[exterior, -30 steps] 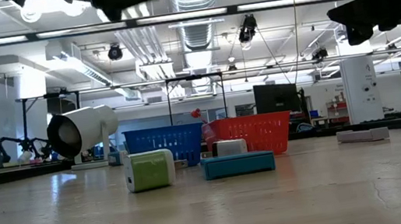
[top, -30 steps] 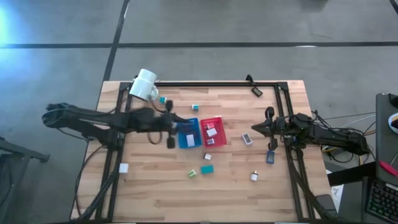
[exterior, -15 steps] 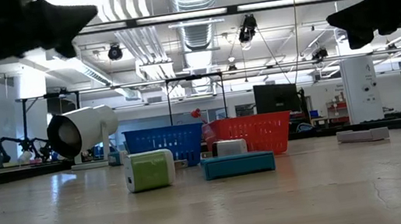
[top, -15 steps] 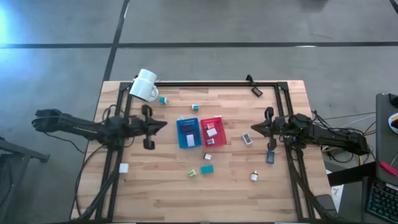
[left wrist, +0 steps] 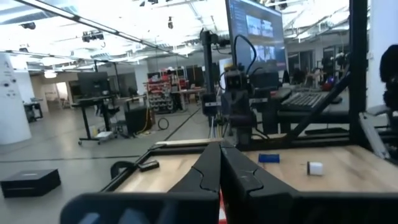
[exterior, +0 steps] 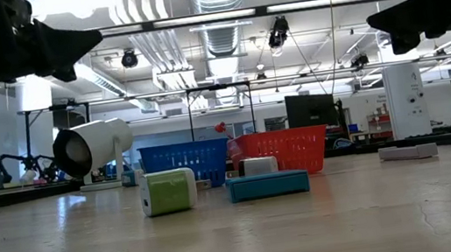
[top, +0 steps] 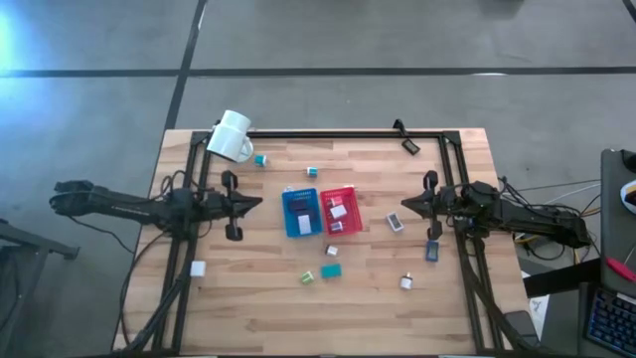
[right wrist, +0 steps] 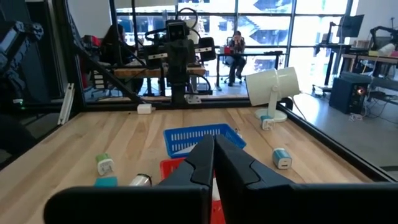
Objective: Pick & Place Office items
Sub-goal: Put the bottom black charger adapter into the red bin
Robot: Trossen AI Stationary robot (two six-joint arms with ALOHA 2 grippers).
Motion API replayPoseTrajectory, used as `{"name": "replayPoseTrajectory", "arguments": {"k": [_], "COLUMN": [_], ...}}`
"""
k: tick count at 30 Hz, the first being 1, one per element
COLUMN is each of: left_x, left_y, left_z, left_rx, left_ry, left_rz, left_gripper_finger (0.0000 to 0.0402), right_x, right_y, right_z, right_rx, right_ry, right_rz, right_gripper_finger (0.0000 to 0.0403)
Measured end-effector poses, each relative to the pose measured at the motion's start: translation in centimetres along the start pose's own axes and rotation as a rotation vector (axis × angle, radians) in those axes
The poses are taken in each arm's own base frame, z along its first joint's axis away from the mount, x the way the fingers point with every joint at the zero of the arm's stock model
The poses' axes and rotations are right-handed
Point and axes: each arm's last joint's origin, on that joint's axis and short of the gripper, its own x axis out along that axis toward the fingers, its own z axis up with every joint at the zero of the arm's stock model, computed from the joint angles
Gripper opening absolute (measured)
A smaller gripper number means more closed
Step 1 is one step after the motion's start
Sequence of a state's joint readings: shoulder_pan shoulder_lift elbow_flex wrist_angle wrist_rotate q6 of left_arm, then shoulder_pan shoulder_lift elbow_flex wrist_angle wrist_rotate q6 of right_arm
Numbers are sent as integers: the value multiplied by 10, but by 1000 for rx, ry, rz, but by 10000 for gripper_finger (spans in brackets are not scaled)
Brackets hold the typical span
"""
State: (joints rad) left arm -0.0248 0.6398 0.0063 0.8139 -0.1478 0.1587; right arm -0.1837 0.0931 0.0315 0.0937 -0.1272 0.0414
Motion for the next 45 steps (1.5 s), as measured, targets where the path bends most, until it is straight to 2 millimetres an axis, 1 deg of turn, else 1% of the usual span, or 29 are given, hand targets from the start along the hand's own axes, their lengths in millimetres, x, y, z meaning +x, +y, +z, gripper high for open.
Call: {"name": "replayPoseTrajectory", "arguments": {"k": [10, 16, 21, 38, 45], "left_x": [-4, -7, -7, -8, -8], "left_y": [0, 1, 1, 1, 1], "left_z": [-7, -12, -16, -17, -18], "left_rx": [37, 57, 53, 44, 40], "left_ry": [94, 165, 197, 213, 219], "left_rz": [-3, 49, 48, 46, 46], "left_gripper_finger": [2, 4, 3, 8, 4], "right_x": [0, 0, 0, 0, 0], "right_y": [0, 0, 0, 0, 0], "right_z": [0, 0, 1, 0, 0], "right_rx": [11, 9, 8, -13, -24], "right_ry": [6, 7, 2, 4, 5], "right_rz": [1, 0, 1, 1, 1], "right_gripper_finger": [8, 8, 8, 8, 8]}}
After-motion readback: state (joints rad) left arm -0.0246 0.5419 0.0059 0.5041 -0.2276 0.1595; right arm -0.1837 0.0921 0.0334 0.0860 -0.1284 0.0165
